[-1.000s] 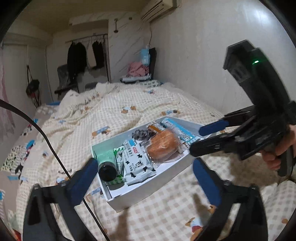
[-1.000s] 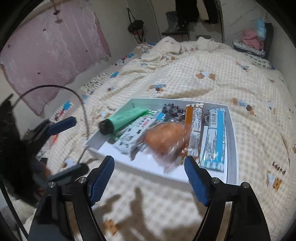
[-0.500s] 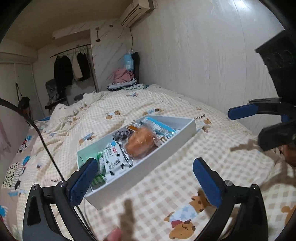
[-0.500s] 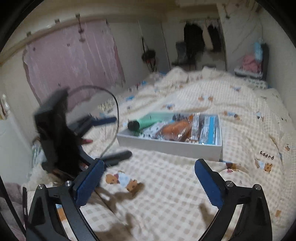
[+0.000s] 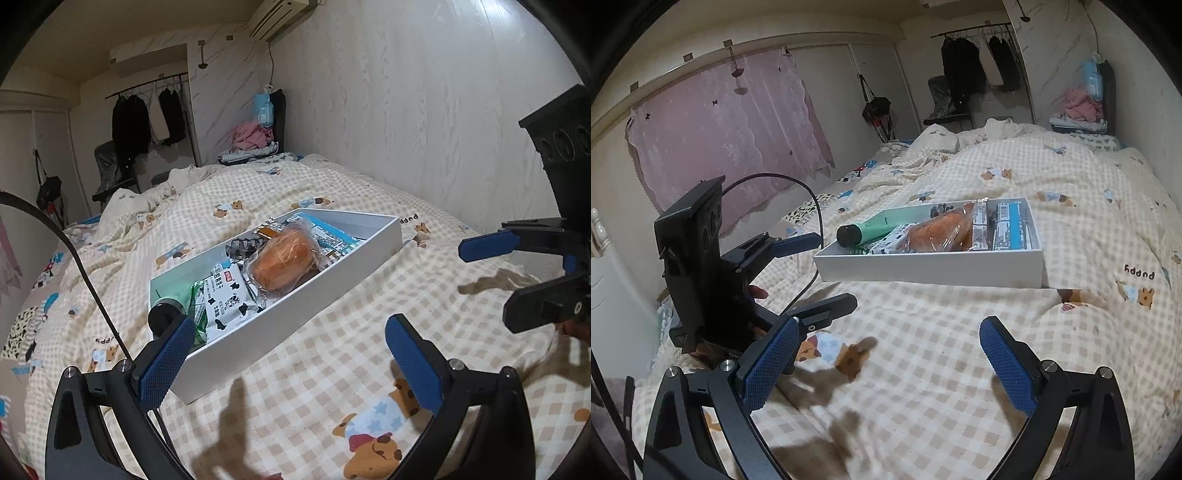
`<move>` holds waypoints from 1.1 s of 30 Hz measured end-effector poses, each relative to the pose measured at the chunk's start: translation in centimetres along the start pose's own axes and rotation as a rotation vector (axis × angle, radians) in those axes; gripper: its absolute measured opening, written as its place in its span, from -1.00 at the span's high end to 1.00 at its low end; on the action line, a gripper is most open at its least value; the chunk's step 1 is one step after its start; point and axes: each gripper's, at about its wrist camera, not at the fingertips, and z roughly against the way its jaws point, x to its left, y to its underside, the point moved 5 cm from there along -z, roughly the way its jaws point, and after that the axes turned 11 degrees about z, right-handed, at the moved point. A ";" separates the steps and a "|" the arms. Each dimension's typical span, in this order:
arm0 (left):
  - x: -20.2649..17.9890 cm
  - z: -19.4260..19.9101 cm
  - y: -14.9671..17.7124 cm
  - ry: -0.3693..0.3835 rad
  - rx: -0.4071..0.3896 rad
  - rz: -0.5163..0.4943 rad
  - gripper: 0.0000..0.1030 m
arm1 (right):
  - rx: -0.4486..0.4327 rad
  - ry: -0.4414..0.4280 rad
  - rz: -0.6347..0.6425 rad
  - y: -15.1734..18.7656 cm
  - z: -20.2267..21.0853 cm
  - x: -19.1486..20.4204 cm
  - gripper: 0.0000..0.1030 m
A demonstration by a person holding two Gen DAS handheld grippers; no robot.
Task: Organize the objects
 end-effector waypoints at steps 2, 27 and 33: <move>0.1 -0.1 0.0 0.003 0.004 0.006 -0.99 | 0.005 -0.002 0.000 0.2 0.0 0.0 -0.93; 0.3 -0.4 0.5 0.003 0.027 0.009 -0.99 | 0.025 -0.010 -0.008 0.5 -0.4 0.2 -0.93; 0.3 -0.4 0.5 0.003 0.029 0.010 -0.99 | 0.025 -0.010 -0.009 0.5 -0.3 0.2 -0.93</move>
